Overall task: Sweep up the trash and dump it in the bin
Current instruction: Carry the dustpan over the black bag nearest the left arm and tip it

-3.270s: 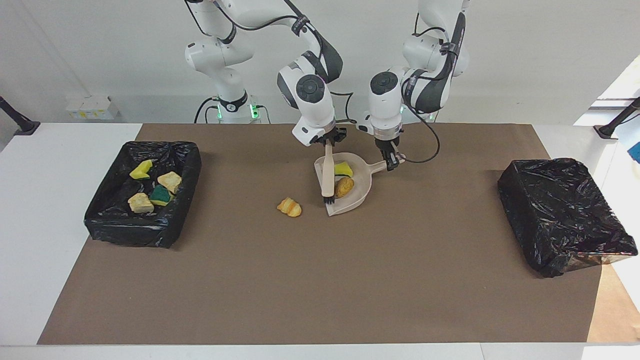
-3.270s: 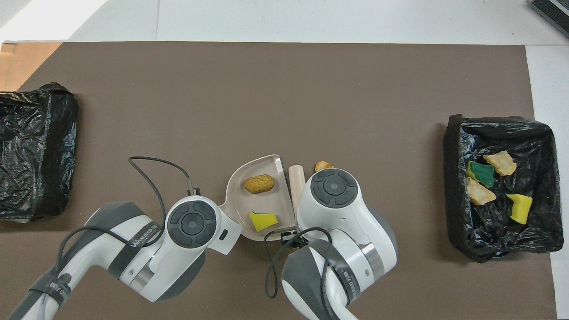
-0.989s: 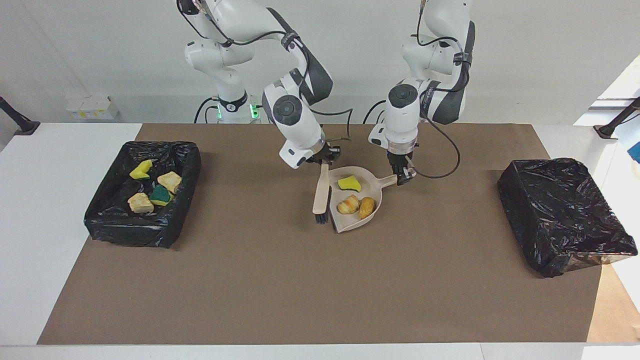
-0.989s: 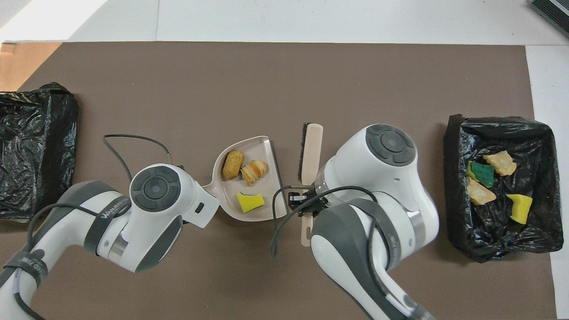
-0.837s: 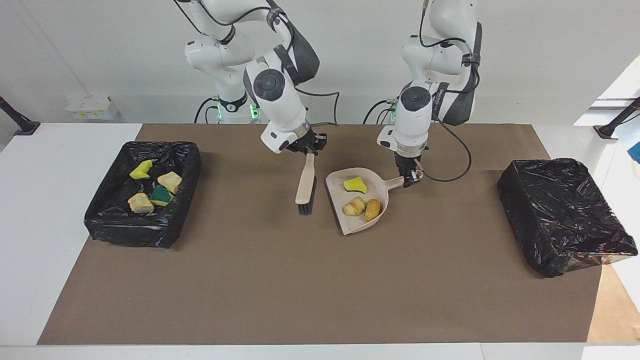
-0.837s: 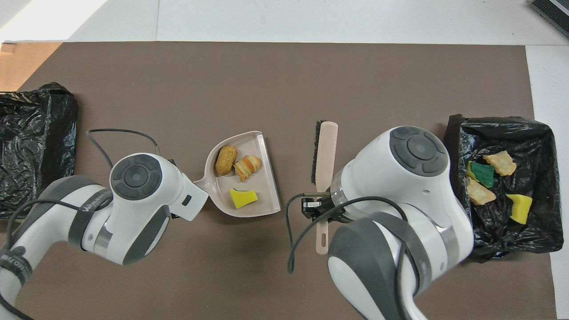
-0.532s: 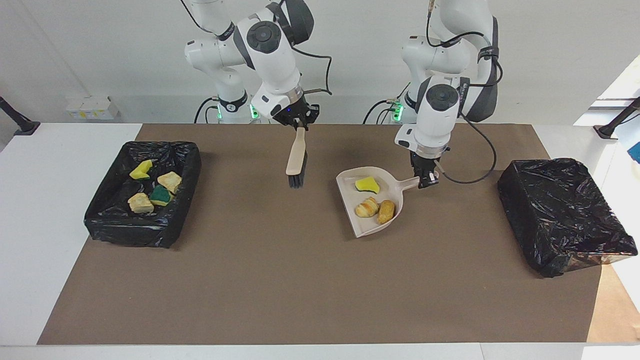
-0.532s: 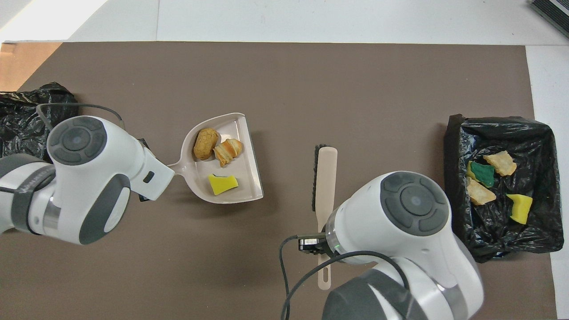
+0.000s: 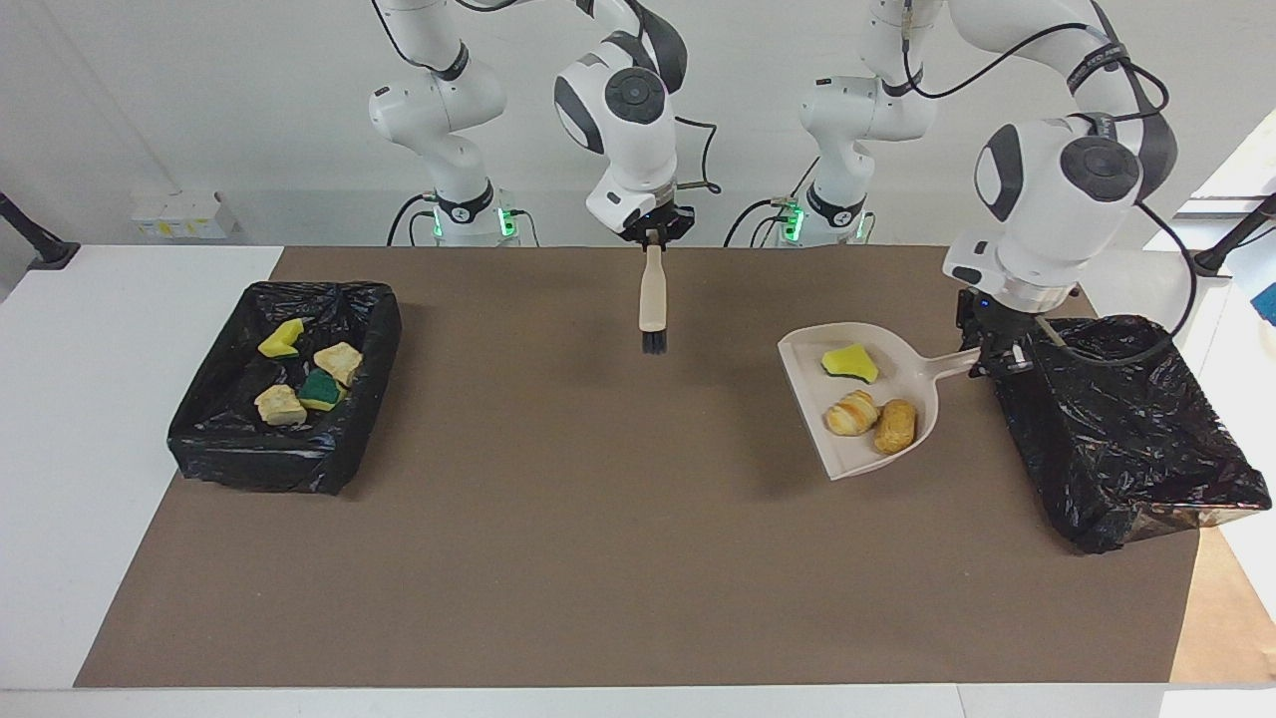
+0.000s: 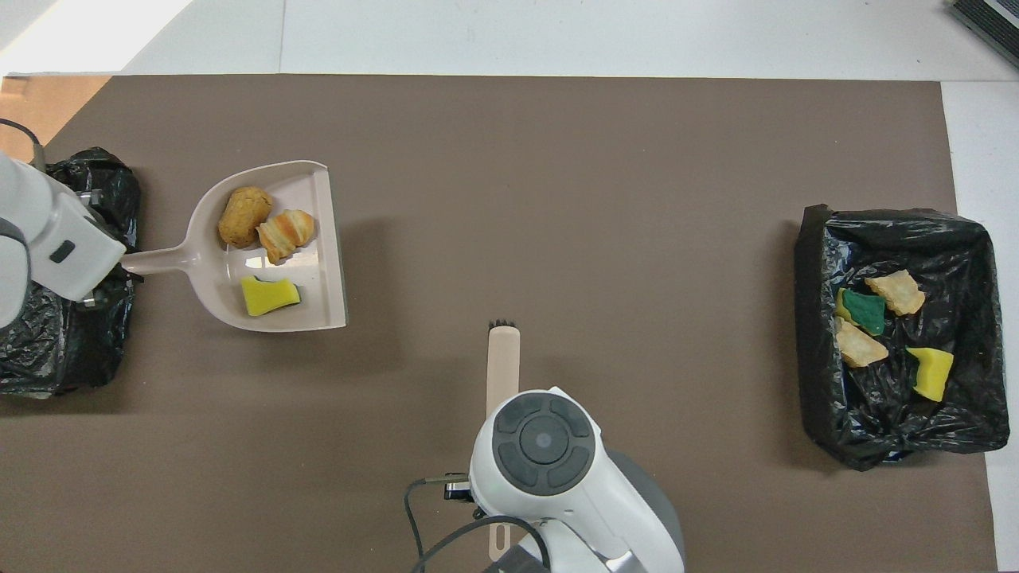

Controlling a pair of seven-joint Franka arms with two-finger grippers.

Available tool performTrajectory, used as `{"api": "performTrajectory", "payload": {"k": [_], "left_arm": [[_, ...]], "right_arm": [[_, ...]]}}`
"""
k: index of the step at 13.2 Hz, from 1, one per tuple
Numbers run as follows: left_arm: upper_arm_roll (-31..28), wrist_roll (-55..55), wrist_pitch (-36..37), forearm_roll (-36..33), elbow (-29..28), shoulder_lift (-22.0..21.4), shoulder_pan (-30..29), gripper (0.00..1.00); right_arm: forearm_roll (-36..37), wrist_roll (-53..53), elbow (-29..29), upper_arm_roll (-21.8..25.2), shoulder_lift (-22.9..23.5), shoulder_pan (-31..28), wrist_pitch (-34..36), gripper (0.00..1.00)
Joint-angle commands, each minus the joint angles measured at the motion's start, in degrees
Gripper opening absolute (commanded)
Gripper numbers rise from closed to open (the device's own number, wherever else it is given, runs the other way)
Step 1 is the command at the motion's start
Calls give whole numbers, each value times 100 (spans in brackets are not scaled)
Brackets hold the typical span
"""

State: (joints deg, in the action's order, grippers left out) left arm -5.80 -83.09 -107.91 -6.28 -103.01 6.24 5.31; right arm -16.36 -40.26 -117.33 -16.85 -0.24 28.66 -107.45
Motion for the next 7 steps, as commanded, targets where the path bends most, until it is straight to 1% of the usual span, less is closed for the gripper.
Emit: {"api": "performTrajectory", "payload": {"k": [1,3,4,5,7], "left_arm": [[61,-882,217,101,631,359,-713,0],[53,-1585,244,23,852,483,-1145,0],[44,-1875,236,-13,940,518,-1373,0],[35,-2234,183,-83,1002,579,-1645,0],[26,-2868,113,-232,1255,711,-2164,0]], "right_arm": [[19,262,-289,6,-64,157,-65,0],[-43,370,-370,6,31,210,-57,0],[-365,352,-361,6,119,210,-48,0],[-516,265,-370,6,233,245,-30,0],[-526,89,-501,6,287,561,-117,0]]}}
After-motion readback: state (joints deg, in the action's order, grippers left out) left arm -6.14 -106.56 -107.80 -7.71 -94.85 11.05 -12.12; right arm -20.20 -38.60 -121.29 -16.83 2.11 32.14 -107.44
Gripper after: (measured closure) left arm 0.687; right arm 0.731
